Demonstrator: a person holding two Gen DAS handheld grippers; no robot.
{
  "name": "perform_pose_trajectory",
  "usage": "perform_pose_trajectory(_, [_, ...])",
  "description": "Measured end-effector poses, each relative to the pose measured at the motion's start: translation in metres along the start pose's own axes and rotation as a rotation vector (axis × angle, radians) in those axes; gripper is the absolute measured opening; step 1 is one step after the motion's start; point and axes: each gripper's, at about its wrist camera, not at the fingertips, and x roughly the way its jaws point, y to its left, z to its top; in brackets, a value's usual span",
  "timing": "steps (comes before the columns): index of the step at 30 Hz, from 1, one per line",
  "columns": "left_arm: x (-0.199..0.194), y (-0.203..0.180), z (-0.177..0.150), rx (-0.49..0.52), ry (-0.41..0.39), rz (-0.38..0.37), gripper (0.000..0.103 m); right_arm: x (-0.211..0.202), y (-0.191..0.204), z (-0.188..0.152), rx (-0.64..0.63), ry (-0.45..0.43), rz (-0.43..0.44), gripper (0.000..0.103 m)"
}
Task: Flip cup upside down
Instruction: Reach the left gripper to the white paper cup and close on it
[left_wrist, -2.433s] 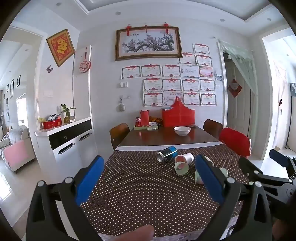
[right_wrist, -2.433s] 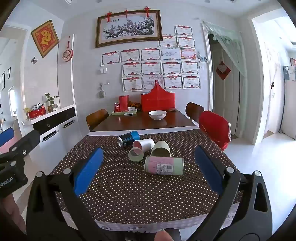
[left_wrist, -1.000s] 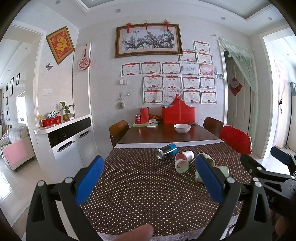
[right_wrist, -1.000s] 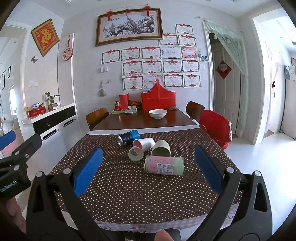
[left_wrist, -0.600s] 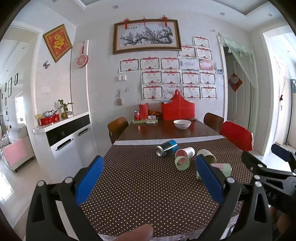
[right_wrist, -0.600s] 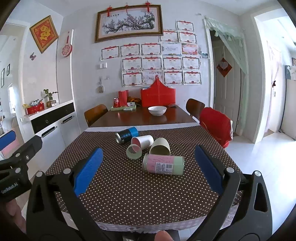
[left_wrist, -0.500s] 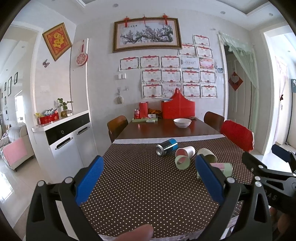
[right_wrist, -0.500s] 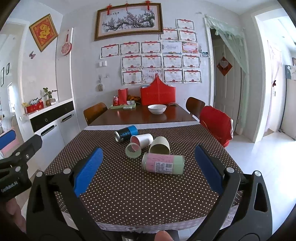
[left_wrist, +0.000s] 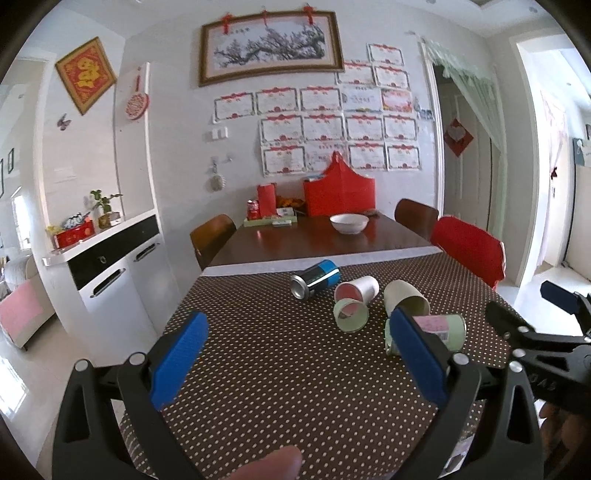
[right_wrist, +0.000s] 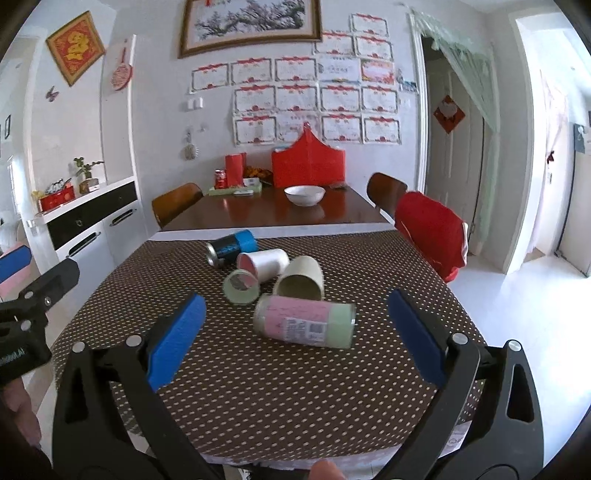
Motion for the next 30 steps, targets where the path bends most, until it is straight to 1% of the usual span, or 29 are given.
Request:
perform_pose_trajectory(7, [0.077,-0.035,0.026,0.04,0.123,-0.093,0.097,0.05,-0.049,0.0,0.033,0.085,-0.036,0.097])
perform_pose_trajectory(11, [0.126,-0.07,0.039,0.068,0.201,-0.156,0.097,0.086,-0.076,-0.002,0.064,0.136,-0.047,0.097])
perform_pose_trajectory(13, [0.156,-0.093,0.046,0.093,0.256,-0.2,0.097,0.105,-0.087,-0.003,0.075,0.161,-0.043,0.097])
perform_pose_trajectory(15, [0.187,-0.116,0.051,0.119,0.308,-0.219,0.097,0.122,-0.097,-0.003,0.084,0.182,-0.032,0.097])
perform_pose_trajectory(18, [0.227,-0.141,0.049,0.115,0.394,-0.257,0.097,0.147,-0.109,-0.001,0.093,0.211,-0.027,0.097])
perform_pose_trajectory(21, [0.272,-0.161,0.045,0.084,0.515,-0.269,0.097,0.167,-0.121,0.0,0.106,0.234,-0.035,0.097])
perform_pose_trajectory(23, [0.293,-0.173,0.04,0.081,0.572,-0.285,0.097,0.18,-0.131,0.003,0.117,0.24,-0.046,0.097])
perform_pose_trajectory(25, [0.307,-0.181,0.036,0.092,0.602,-0.283,0.097,0.192,-0.141,0.008,0.126,0.245,-0.061,0.097])
perform_pose_trajectory(30, [0.336,-0.192,0.025,0.103,0.657,-0.281,0.097,0.218,-0.151,0.016,0.116,0.261,-0.058,0.097])
